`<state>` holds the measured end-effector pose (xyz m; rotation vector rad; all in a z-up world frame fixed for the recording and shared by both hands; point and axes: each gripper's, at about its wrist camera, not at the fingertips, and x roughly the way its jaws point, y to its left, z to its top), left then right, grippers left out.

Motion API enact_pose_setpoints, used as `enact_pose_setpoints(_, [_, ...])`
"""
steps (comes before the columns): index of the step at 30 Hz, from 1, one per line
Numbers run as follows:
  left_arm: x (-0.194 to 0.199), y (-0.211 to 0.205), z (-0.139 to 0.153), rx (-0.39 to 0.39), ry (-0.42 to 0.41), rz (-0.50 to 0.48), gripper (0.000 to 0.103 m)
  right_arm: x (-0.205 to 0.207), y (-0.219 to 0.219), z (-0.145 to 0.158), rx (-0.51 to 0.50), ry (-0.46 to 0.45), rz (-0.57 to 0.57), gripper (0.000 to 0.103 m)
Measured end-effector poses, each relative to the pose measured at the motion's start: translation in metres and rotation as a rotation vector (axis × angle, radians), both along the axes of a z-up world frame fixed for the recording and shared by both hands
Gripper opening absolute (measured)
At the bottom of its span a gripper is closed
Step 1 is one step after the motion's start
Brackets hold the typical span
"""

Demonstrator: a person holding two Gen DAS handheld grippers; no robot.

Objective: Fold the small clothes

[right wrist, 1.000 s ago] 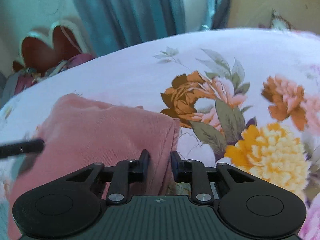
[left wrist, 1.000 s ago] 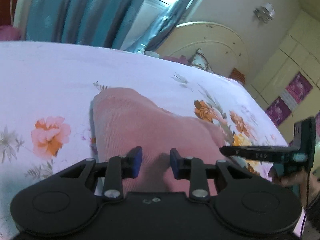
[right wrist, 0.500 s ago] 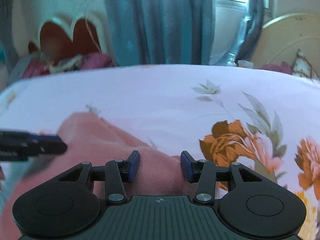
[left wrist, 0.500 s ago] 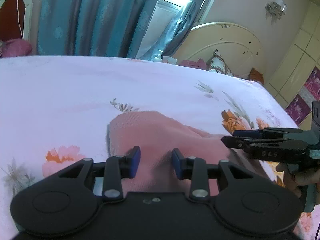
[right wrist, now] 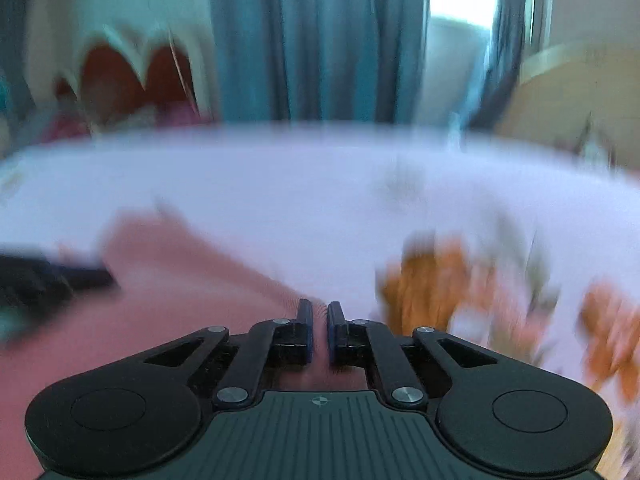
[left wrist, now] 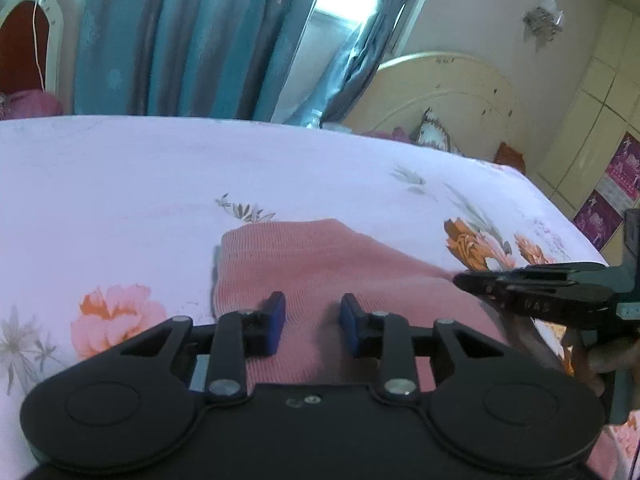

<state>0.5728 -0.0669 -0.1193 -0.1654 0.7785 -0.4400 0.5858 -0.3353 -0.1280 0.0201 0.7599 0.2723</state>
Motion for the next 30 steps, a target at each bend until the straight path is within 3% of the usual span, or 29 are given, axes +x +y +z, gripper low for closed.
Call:
enact_pose_setpoints(4, [-0.009,0.000,0.021,-0.019,-0.058,-0.042,0.034,-0.014,-0.005,0.029,0.068,-0.065,-0.052,0.009])
enact_pose_setpoints(6, [-0.002,-0.011,0.015,0.006,-0.021,-0.068,0.035,-0.008,0.000,0.028,0.124,-0.009,0.014,0.009])
enact_pose_setpoints(7, [0.005,-0.019,0.004,0.039,0.034,-0.080,0.036,-0.002,0.007,0.019,0.101,0.036,0.042,0.009])
enact_pose_setpoints(8, [0.008,-0.021,0.000,0.048,0.033,-0.080,0.038,0.006,0.013,0.004,0.038,0.094,0.036,0.008])
enact_pose_setpoints(9, [0.010,-0.020,0.000,0.056,0.030,-0.067,0.039,0.005,0.008,0.002,0.067,0.072,0.015,0.008])
enact_pose_setpoints(11, [0.007,-0.015,0.009,0.056,0.034,-0.036,0.036,0.007,-0.003,0.011,0.132,0.113,-0.050,0.009])
enact_pose_setpoints(12, [-0.002,-0.011,0.015,0.049,0.009,-0.046,0.037,0.000,-0.005,0.019,0.114,0.089,-0.070,0.014])
enact_pose_setpoints(13, [-0.012,-0.008,0.020,0.038,-0.014,-0.056,0.037,-0.011,-0.006,0.030,0.090,0.044,-0.075,0.026])
enact_pose_setpoints(14, [-0.025,-0.006,0.026,0.022,-0.029,-0.073,0.037,-0.024,-0.010,0.038,0.091,0.005,-0.060,0.066])
enact_pose_setpoints(15, [-0.039,-0.005,0.030,0.005,-0.046,-0.090,0.035,-0.037,-0.016,0.045,0.109,-0.023,-0.034,0.073])
enact_pose_setpoints(16, [-0.052,-0.005,0.032,-0.015,-0.057,-0.109,0.034,-0.049,-0.019,0.048,0.127,-0.030,-0.002,0.071])
enact_pose_setpoints(18, [-0.074,-0.009,0.034,-0.029,-0.076,-0.150,0.034,-0.065,-0.014,0.050,0.141,-0.002,0.077,0.035])
enact_pose_setpoints(20, [-0.094,-0.016,0.029,-0.020,-0.077,-0.182,0.034,-0.086,-0.007,0.045,0.132,0.041,0.147,0.022])
enact_pose_setpoints(22, [-0.104,-0.020,0.013,0.015,-0.032,-0.178,0.031,-0.101,-0.001,0.026,0.054,0.066,0.175,0.021])
enact_pose_setpoints(24, [-0.110,-0.017,0.006,0.008,-0.043,-0.159,0.031,-0.109,-0.001,0.005,-0.095,0.059,0.100,0.015])
enact_pose_setpoints(25, [-0.111,-0.018,0.009,0.010,-0.039,-0.147,0.031,-0.112,-0.008,0.004,-0.070,0.042,0.072,0.015])
enact_pose_setpoints(28, [-0.122,-0.016,0.025,0.010,-0.056,-0.134,0.031,-0.124,-0.005,0.028,-0.135,-0.012,-0.010,0.016])
enact_pose_setpoints(29, [-0.127,-0.009,0.028,0.000,-0.059,-0.127,0.031,-0.131,-0.011,0.038,-0.070,-0.020,-0.025,0.019])
enact_pose_setpoints(30, [-0.134,-0.003,0.031,0.001,-0.063,-0.117,0.031,-0.137,-0.019,0.043,-0.011,-0.005,-0.040,0.044])
